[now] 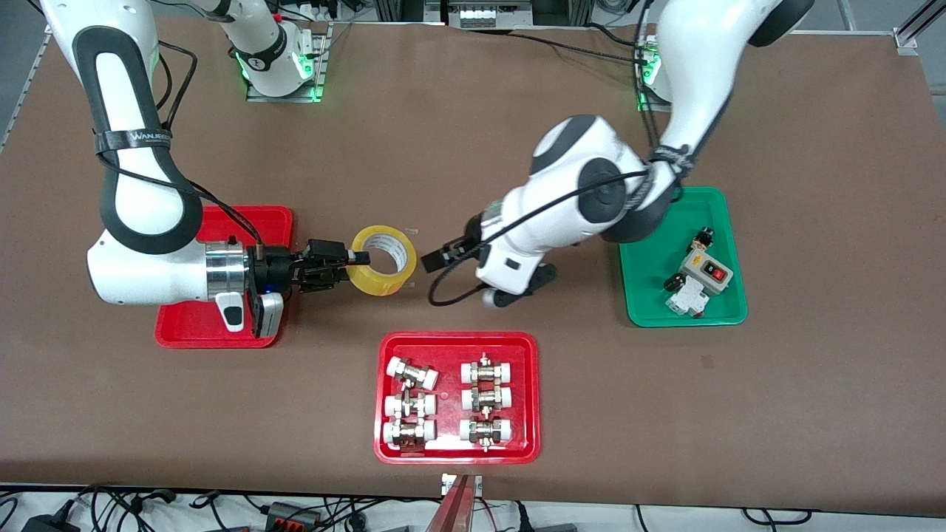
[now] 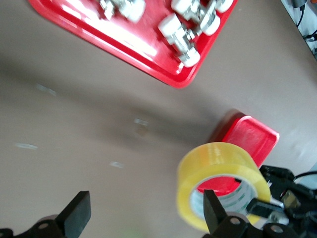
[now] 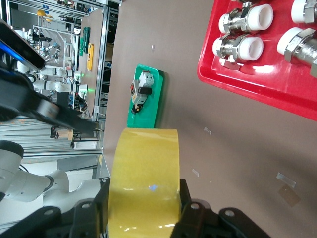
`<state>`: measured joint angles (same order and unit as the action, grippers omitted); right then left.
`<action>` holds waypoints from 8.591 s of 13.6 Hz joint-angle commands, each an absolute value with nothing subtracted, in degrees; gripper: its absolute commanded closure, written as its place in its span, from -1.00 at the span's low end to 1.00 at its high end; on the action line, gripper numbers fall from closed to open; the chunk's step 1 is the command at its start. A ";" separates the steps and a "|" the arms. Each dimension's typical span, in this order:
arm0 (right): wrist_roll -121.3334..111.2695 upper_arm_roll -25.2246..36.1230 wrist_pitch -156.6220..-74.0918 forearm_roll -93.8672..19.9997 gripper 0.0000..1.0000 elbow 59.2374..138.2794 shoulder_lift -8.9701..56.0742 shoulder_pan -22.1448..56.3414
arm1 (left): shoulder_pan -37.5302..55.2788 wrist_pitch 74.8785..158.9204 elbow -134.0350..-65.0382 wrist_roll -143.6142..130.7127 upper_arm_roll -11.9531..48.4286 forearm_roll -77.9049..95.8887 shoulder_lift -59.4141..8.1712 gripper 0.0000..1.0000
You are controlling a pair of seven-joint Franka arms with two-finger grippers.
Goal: Left arm passes tape to right arm into tray
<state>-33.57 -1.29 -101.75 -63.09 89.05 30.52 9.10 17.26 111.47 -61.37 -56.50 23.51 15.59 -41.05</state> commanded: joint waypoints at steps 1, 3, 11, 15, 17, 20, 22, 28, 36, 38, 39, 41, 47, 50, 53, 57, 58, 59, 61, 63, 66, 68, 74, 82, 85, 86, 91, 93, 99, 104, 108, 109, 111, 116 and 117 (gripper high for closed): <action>-34.28 -1.32 -101.16 -63.19 0.55 88.24 30.85 8.79 | 12.06 102.26 -63.63 -50.81 23.91 16.17 -34.99 -1.00; -33.93 -0.88 -101.77 -60.92 0.55 88.33 30.94 8.53 | 6.53 95.48 -63.02 -50.10 24.08 16.61 -33.32 -1.00; -32.61 8.44 -102.57 -52.22 0.55 90.79 32.78 1.79 | -10.80 72.96 -63.54 -32.11 23.56 11.71 -26.72 -1.00; -34.01 8.35 -95.47 -51.06 0.55 90.97 34.97 -8.41 | -9.85 72.67 -66.60 -20.35 22.94 -3.13 -22.78 -1.00; -35.67 8.35 -93.52 -50.98 0.55 90.97 37.78 -10.98 | -9.76 83.08 -77.81 -17.93 19.80 -5.44 -14.46 -1.00; -39.02 8.44 -92.38 -50.02 0.55 91.05 39.63 -13.27 | -9.67 90.88 -87.60 -9.72 16.35 -5.36 -6.09 -1.00; -39.29 8.35 -92.55 -49.22 0.55 90.88 40.78 -14.32 | -10.54 91.14 -92.44 -1.43 16.00 -4.84 -2.13 -1.00; -40.87 8.35 -92.20 -48.60 0.53 91.32 41.83 -15.73 | -10.11 91.23 -97.48 -4.92 10.11 1.68 1.32 -1.00; -42.71 8.35 -92.55 -48.69 -1.00 91.85 44.03 -15.64 | -10.55 90.79 -96.94 -5.19 13.45 -0.44 1.14 -1.00; -43.15 8.44 -93.86 -47.12 -1.00 91.76 43.86 -14.42 | -10.46 91.05 -96.86 -4.83 13.45 -0.53 1.05 -1.00; -43.15 8.35 -95.09 -45.11 -1.00 91.76 43.68 -13.54 | -10.37 90.88 -96.86 -4.83 13.45 -0.53 1.14 -1.00; -43.15 8.44 -96.94 -42.99 -1.00 91.76 43.51 -11.87 | -10.46 90.88 -96.86 -4.83 13.45 -0.53 1.14 -1.00; -42.19 8.53 -102.65 -29.11 -1.00 91.41 39.47 -6.16 | -10.81 90.26 -96.86 -4.83 13.36 -0.44 1.05 -1.00; -42.19 8.44 -103.71 -23.66 -1.00 91.23 37.18 -5.28 | -10.72 90.61 -96.77 -4.75 13.36 -0.26 1.05 -1.00; -42.19 8.53 -104.15 -19.62 -1.00 89.92 34.90 -3.87 | -10.72 90.70 -95.98 -4.75 13.36 -0.26 0.88 -1.00; -36.77 8.44 -103.63 -14.60 -1.00 84.92 31.38 -2.12 | -10.90 90.62 -96.06 -4.75 13.27 -0.09 0.79 -1.00; -32.65 8.35 -103.01 -12.68 -1.00 82.81 30.68 -1.15 | -10.90 90.62 -96.06 -4.83 13.27 -0.09 0.79 -1.00; -28.87 8.18 -102.14 -11.53 -1.00 80.79 30.24 -0.45 | -10.90 90.62 -96.06 -4.75 13.27 -0.09 0.79 -1.00; -22.01 8.52 -98.55 -10.73 -1.00 77.19 30.15 1.75 | -10.90 90.62 -96.06 -4.75 13.36 0.00 0.79 -1.00; -12.79 8.26 -92.84 -10.02 -1.00 72.71 30.15 3.07 | -10.90 90.62 -96.06 -4.75 13.36 0.00 0.79 -1.00; -3.19 8.61 -85.54 -9.50 -1.00 67.87 30.06 4.92 | -10.90 90.53 -96.06 -4.75 13.36 0.00 0.88 -1.00; -2.11 8.61 -80.53 -7.48 -1.00 62.17 30.06 5.10 | -10.90 90.53 -96.06 -4.75 13.36 0.00 0.88 -1.00; -1.76 10.36 -80.42 -5.28 -1.00 58.97 28.30 3.77 | -10.81 90.53 -96.06 -4.75 13.36 0.17 0.88 -1.00; -1.67 0.27 -95.01 0.61 -1.00 72.15 18.20 -2.99 | -10.81 90.62 -96.06 -4.75 13.45 0.26 0.88 -1.00; -1.67 0.70 -96.32 1.05 -1.00 75.92 15.48 -2.11 | -10.90 91.14 -96.06 -4.75 13.36 0.53 0.70 -1.00; -2.28 0.70 -96.85 1.40 -1.00 78.03 14.16 -2.28 | -10.90 91.23 -96.06 -4.83 13.27 0.96 0.70 -1.00; -2.55 0.70 -102.56 1.67 -1.00 95.59 2.49 -2.29 | -10.90 91.85 -96.15 -4.83 13.10 0.88 0.70 -1.00; -3.51 0.70 -102.22 1.67 -1.00 98.51 0.27 -2.37 | -10.90 91.32 -96.24 -4.66 13.18 0.44 0.88 -1.00; -3.87 0.70 -100.29 1.32 -1.00 100.73 -1.50 -2.72 | -10.90 90.88 -96.07 -4.66 13.36 0.35 0.88 -1.00; -3.78 0.70 -99.93 0.79 -1.00 100.72 -2.46 -2.55 | -10.90 90.97 -96.06 -4.75 13.36 0.35 0.79 -1.00; -3.17 0.70 -99.76 0.88 -1.00 100.90 -2.81 -2.46 | -10.72 90.97 -96.06 -4.66 13.45 0.26 0.88 -1.00; -3.08 0.62 -99.41 0.88 -1.00 100.81 -2.81 -2.46 | -10.72 90.97 -96.06 -4.66 13.45 0.26 0.79 -1.00; -3.08 0.62 -98.97 0.79 -1.00 100.81 -2.81 -2.46 | -10.72 90.97 -96.06 -4.66 13.45 0.26 0.79 -1.00; -2.81 0.79 -98.88 0.62 -1.00 100.72 -2.81 -2.55 | -10.55 91.23 -96.06 -4.66 13.45 0.26 0.79 -1.00; -2.81 0.79 -98.79 0.62 -1.00 100.72 -2.81 -2.55 | -10.55 91.23 -96.06 -4.66 13.45 0.26 0.79 -1.00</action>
<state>-2.98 1.18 -99.21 0.81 99.42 -1.29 -2.06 -10.33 91.33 -95.86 -5.44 13.27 0.30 -0.09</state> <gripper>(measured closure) 0.000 0.000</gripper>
